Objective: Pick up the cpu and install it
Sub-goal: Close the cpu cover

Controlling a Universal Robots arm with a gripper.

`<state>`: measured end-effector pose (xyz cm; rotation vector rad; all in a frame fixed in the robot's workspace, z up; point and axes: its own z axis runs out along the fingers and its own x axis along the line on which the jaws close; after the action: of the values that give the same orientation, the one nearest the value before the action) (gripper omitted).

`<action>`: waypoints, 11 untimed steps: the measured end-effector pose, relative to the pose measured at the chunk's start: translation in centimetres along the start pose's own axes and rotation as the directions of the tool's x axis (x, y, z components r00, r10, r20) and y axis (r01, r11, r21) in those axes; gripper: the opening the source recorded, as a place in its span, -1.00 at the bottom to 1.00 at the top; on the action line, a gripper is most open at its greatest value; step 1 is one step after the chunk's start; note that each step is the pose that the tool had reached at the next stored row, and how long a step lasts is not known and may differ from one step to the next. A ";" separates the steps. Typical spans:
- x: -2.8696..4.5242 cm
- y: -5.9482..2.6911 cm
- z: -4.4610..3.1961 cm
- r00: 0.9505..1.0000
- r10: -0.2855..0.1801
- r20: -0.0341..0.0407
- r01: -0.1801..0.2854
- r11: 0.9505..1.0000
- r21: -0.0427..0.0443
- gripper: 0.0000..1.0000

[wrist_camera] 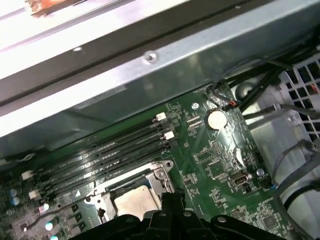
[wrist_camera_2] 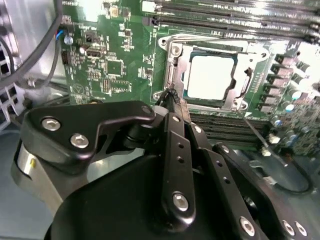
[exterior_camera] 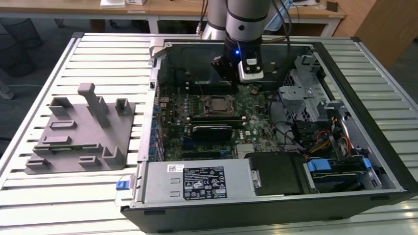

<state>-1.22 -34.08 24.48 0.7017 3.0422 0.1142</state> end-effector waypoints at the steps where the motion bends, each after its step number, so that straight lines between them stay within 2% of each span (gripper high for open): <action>1: 0.00 0.00 0.02 1.000 0.018 0.001 -0.018 1.000 0.000 -0.79; 6: 0.00 -0.01 0.15 0.994 0.108 0.008 -0.108 0.994 0.000 -0.79; 8: 0.00 -0.02 0.21 0.990 0.144 0.011 -0.144 0.990 -0.001 -0.79; 11: 0.00 -0.03 0.33 0.980 0.198 0.015 -0.198 0.980 -0.001 -0.79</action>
<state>-1.22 -34.08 24.15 0.9996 2.9503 0.1105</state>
